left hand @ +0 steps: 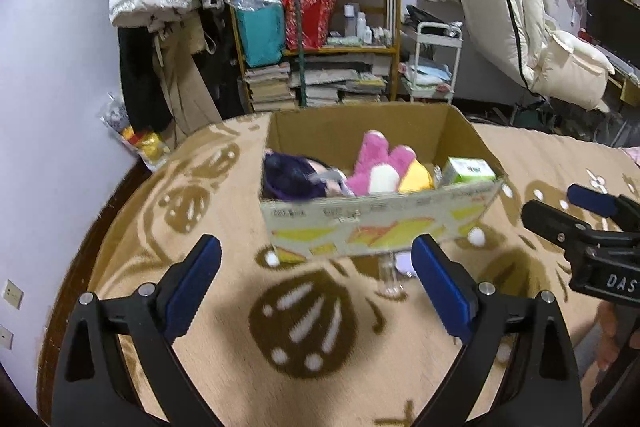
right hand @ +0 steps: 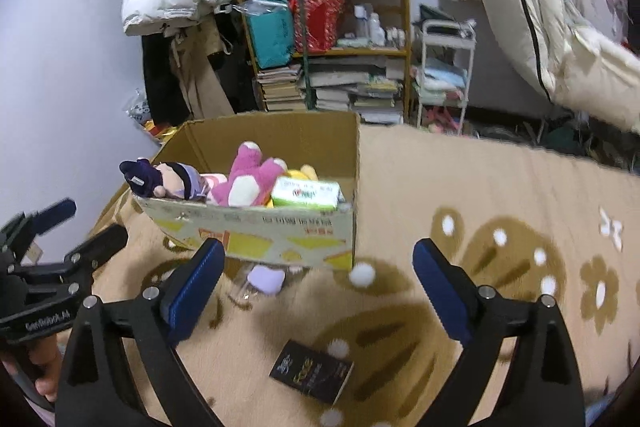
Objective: Organize soft objects
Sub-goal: 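Lower the left tool to the clear bag while the right tool reaches the black Face pack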
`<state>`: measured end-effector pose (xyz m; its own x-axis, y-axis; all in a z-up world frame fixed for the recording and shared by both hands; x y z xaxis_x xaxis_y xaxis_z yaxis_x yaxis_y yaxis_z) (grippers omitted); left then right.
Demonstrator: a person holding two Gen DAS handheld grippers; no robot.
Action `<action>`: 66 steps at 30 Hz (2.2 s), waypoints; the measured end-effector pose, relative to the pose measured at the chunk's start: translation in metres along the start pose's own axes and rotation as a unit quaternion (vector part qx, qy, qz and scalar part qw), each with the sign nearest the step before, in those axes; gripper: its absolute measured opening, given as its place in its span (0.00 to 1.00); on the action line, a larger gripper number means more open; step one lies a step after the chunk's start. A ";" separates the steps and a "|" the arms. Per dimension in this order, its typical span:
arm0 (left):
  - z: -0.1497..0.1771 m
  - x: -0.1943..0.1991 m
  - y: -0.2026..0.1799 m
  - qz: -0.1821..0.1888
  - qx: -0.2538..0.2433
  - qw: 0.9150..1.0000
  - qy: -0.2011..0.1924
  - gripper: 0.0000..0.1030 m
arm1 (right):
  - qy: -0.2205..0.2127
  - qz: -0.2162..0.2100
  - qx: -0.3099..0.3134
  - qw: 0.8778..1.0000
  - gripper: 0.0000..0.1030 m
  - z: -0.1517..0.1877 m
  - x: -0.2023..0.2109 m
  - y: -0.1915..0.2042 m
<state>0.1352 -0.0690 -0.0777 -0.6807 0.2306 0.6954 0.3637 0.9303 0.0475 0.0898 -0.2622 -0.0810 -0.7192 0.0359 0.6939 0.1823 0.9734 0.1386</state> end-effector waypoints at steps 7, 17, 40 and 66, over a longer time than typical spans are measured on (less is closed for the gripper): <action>0.013 0.002 -0.007 0.012 -0.004 1.000 0.020 0.92 | 0.062 -0.018 -0.054 0.996 0.96 0.028 -0.011 -0.009; 0.025 -0.023 -0.017 0.022 -0.014 0.998 0.056 0.92 | 0.135 -0.012 -0.083 0.987 0.96 0.052 -0.035 -0.019; 0.065 -0.097 -0.056 0.065 -0.063 0.983 0.160 0.92 | 0.248 -0.028 -0.128 0.960 0.79 0.090 -0.081 -0.023; 0.078 -0.140 -0.074 0.105 -0.060 0.975 0.185 0.92 | 0.278 -0.027 -0.160 0.947 0.44 0.098 -0.100 -0.035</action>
<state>0.1547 -0.1480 -0.2345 -0.3149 0.2727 0.9091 0.5569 0.8287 -0.0557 0.0897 -0.2776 -0.2250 -0.2847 -0.2237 0.9322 0.4121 0.8494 0.3297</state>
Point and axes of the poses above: each gripper's, at about its wrist camera, not at the fingertips, and x roughly against the way its jaws point, y to its left, z to its underside, the point moved 7 cm from there along -x, roughly the way its jaws point, and after that the axes turned 2 degrees about y, right-handed, at the moved point
